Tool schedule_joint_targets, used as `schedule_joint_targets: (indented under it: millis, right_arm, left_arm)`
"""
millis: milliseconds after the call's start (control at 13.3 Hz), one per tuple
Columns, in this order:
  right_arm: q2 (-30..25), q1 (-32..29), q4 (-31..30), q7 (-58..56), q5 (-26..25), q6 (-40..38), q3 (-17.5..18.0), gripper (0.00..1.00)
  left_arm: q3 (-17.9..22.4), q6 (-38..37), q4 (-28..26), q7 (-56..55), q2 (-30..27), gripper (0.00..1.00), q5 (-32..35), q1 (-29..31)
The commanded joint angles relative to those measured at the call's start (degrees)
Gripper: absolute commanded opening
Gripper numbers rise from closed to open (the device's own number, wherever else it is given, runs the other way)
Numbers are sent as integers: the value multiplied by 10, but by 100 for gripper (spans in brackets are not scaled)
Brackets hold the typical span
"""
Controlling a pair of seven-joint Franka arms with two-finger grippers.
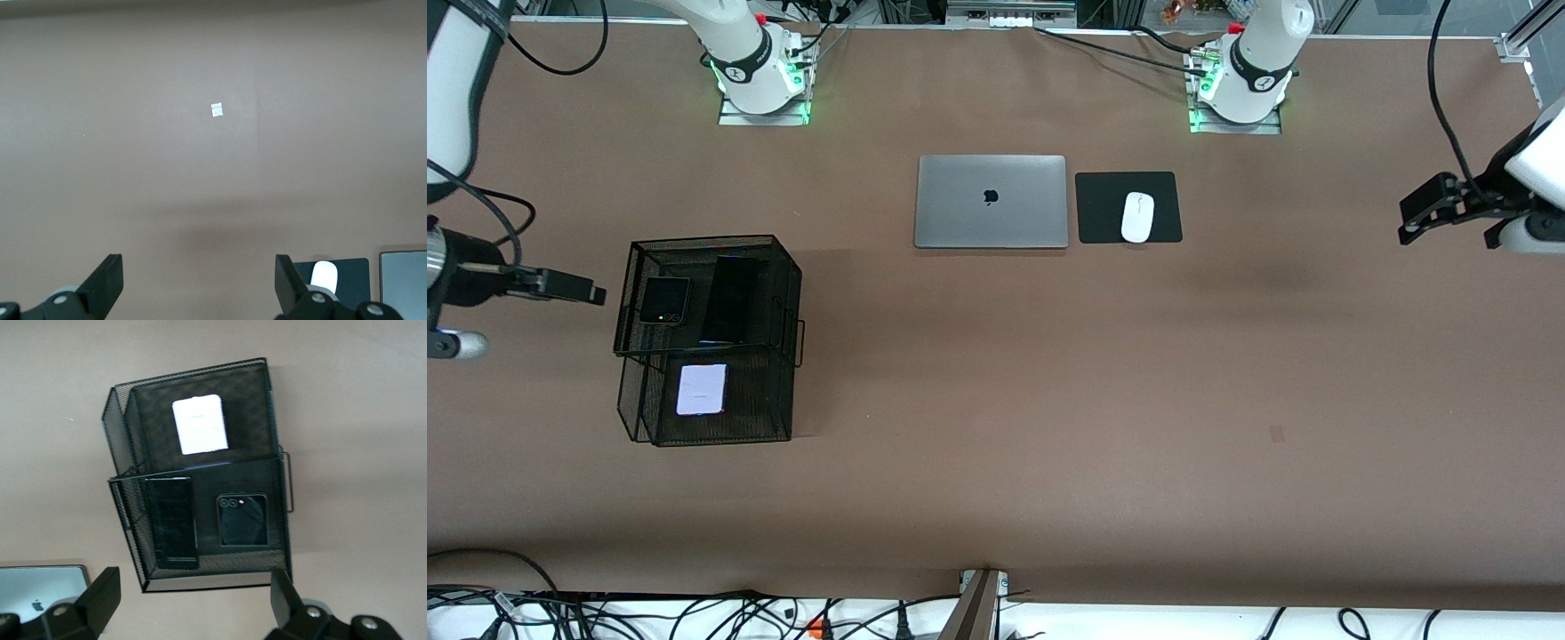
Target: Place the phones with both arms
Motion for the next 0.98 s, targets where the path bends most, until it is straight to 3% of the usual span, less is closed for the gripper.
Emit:
schedule_joint_targets:
  millis: [0, 150, 225, 300, 525, 676, 901]
  right_arm:
    - [-20, 15, -8, 32, -26, -9, -1, 99]
    - [-20, 14, -8, 54, -37, -9, 4, 99]
    - [-22, 4, -8, 69, -51, -8, 26, 99]
    - [-28, -28, -7, 79, -69, -2, 69, 99]
    - [-68, -169, -15, 106, -144, 29, 269, 99]
    - [-92, -224, -58, 113, -163, 66, 330, 98]
    - [-162, -313, -186, 112, -203, 183, 432, 98]
  left_arm:
    - [4, -9, -13, -10, -11, 100, -9, -6]
    - [4, -19, -6, -20, -7, 100, -10, -6]
    - [4, -20, -6, -19, -6, 100, -9, -6]
    - [4, -21, -6, -19, -6, 100, -8, -6]
    - [4, -29, -5, -18, -6, 100, -9, -6]
    - [4, -30, -4, -19, -7, 100, -11, -6]
    - [4, -33, -3, -18, -10, 100, -15, -6]
